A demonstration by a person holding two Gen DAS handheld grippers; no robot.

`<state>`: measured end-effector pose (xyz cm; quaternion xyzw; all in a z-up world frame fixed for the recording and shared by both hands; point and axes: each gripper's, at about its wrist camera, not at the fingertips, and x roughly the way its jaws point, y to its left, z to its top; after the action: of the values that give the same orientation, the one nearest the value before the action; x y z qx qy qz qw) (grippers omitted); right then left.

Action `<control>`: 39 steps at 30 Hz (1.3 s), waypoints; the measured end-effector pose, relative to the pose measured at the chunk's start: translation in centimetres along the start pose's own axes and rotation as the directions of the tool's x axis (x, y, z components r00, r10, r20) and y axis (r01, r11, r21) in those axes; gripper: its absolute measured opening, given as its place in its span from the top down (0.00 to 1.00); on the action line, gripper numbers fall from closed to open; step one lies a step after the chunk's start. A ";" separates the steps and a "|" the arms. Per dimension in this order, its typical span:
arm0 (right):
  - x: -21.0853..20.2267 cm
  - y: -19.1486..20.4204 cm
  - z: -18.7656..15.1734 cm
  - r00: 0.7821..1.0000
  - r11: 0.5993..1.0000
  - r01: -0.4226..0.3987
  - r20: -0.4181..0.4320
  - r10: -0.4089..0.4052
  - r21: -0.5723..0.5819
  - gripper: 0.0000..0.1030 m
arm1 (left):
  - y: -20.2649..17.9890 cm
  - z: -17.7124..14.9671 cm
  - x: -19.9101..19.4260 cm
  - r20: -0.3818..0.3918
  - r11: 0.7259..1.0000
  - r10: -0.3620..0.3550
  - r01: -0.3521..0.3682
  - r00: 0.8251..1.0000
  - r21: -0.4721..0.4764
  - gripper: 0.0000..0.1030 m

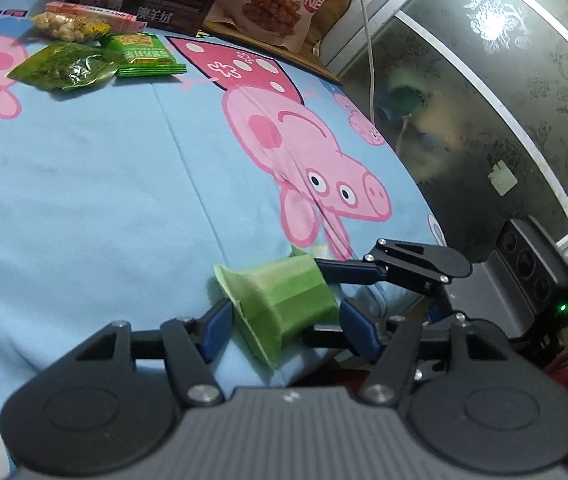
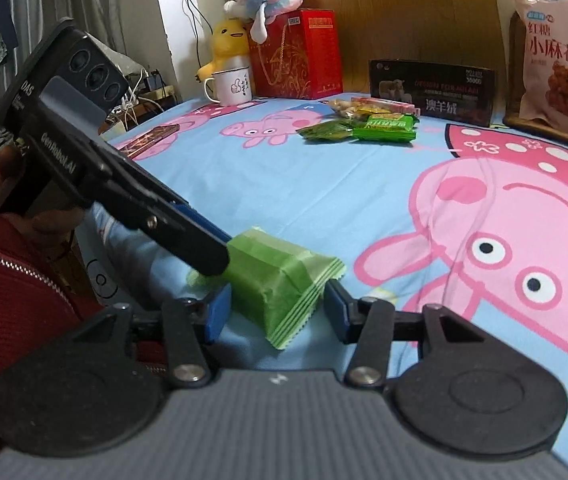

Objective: Organize snacks
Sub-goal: 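Carry the green cake into the metal tin and open the left gripper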

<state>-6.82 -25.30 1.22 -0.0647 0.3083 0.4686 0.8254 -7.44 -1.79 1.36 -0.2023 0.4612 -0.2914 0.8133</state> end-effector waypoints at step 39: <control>11.2 -17.8 21.1 0.945 0.987 0.146 0.285 -0.160 0.067 0.54 | 8.1 30.8 2.5 0.329 0.990 0.140 -0.136 0.934 -0.035 0.43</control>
<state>21.29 -18.60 8.46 -0.0007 0.1889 0.4005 0.8966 22.65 4.47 10.07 -0.2202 0.3331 -0.1927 0.8963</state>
